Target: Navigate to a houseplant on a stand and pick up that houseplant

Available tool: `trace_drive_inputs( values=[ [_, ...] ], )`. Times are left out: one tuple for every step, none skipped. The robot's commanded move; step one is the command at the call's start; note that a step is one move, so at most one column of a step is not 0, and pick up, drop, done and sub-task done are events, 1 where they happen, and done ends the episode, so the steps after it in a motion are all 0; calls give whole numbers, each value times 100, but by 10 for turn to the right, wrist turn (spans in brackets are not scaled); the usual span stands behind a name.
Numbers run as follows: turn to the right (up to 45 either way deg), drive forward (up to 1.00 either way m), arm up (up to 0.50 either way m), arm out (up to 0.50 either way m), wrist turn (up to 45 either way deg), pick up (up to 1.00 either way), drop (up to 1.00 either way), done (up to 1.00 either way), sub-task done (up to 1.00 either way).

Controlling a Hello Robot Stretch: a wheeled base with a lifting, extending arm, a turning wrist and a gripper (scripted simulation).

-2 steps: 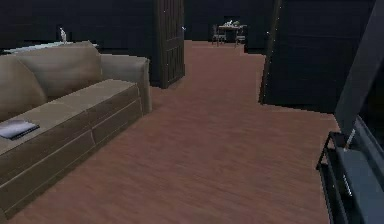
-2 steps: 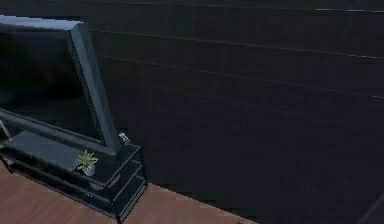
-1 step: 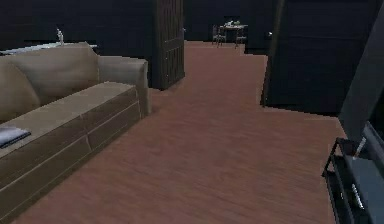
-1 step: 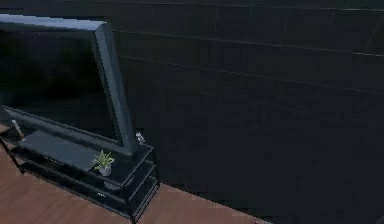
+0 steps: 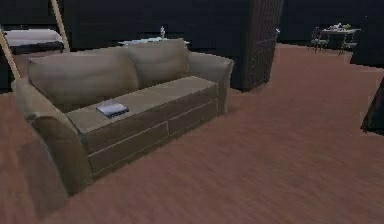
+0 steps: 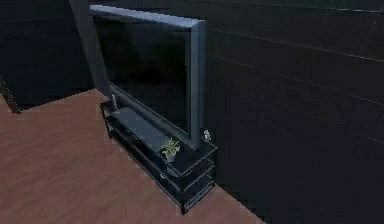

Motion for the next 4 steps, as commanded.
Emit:
trace_drive_inputs(
  values=[
    [450, 0, 0, 0, 0, 0, 0, 0, 0],
    [450, 0, 0, 0, 0, 0, 0, 0, 0],
    [0, 40, 0, 0, 0, 0, 0, 0, 0],
    [-450, 0, 0, 0, 0, 0, 0, 0, 0]
  ],
)
